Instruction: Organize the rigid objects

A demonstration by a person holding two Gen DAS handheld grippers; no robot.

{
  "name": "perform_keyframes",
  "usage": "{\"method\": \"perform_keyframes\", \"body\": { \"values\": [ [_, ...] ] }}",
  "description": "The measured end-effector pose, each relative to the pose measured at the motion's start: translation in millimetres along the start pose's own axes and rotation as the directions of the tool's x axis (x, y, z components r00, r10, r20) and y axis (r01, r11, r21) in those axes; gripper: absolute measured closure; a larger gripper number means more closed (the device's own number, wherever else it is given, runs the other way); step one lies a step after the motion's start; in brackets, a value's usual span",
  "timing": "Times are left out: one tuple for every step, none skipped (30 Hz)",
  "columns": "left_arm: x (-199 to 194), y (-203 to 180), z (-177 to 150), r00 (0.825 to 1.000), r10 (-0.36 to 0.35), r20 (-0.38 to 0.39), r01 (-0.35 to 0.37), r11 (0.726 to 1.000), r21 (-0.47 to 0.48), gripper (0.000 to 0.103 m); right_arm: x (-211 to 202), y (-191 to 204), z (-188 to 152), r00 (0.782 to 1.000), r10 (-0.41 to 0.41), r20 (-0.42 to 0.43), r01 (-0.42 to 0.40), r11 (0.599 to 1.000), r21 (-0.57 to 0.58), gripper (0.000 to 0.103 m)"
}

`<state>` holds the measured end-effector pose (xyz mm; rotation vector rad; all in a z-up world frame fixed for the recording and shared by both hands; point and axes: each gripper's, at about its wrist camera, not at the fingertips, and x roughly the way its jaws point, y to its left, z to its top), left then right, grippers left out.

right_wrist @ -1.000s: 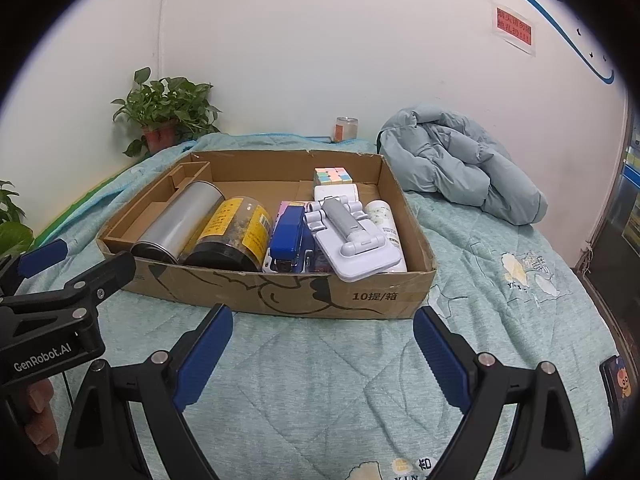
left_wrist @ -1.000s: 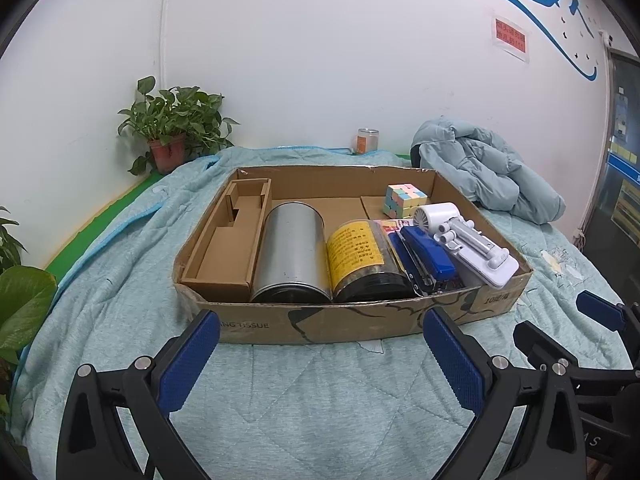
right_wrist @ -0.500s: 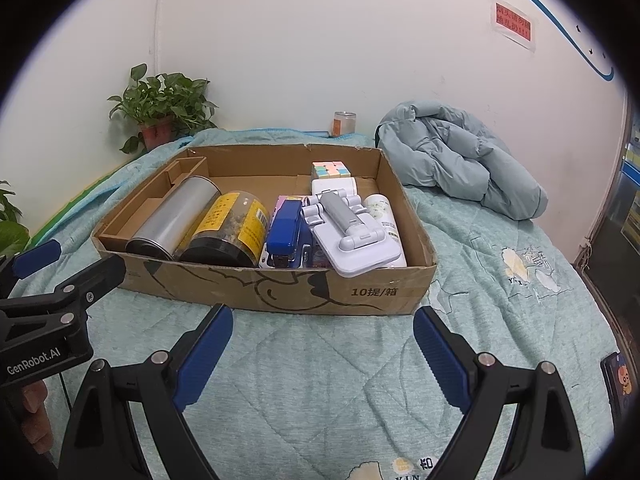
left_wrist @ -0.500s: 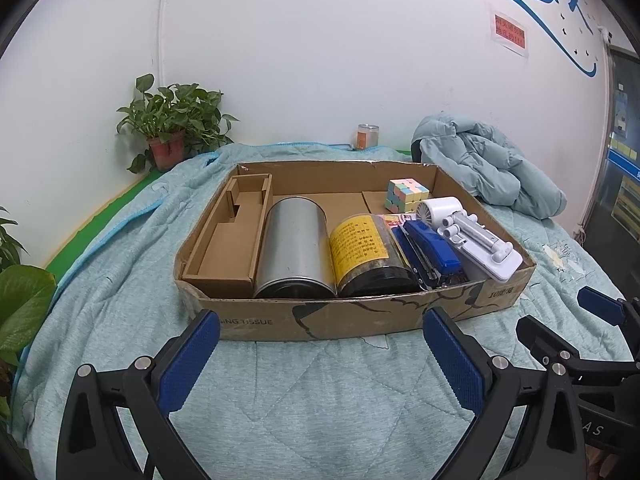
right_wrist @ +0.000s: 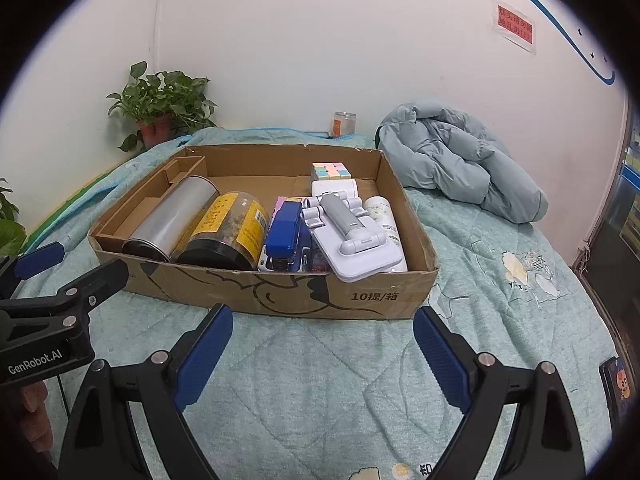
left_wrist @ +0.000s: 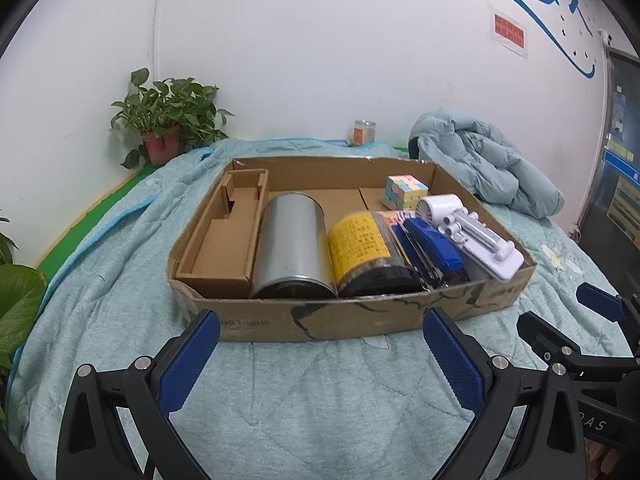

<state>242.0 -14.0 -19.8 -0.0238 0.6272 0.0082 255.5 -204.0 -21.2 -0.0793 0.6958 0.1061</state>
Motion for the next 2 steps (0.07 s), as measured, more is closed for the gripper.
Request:
{"method": "perform_keyframes", "body": {
  "values": [
    [-0.4,2.1,0.7,1.0,-0.005,0.004,0.005,1.0,-0.002,0.001,0.7,0.2,0.7,1.0,0.002,-0.001,-0.002,1.0,-0.002,0.011],
    [-0.5,5.7,3.0,1.0,-0.014,0.007,0.014,1.0,-0.004,0.001,1.5,0.1,1.9,1.0,0.004,-0.001,-0.004,1.0,-0.005,0.011]
  ]
}}
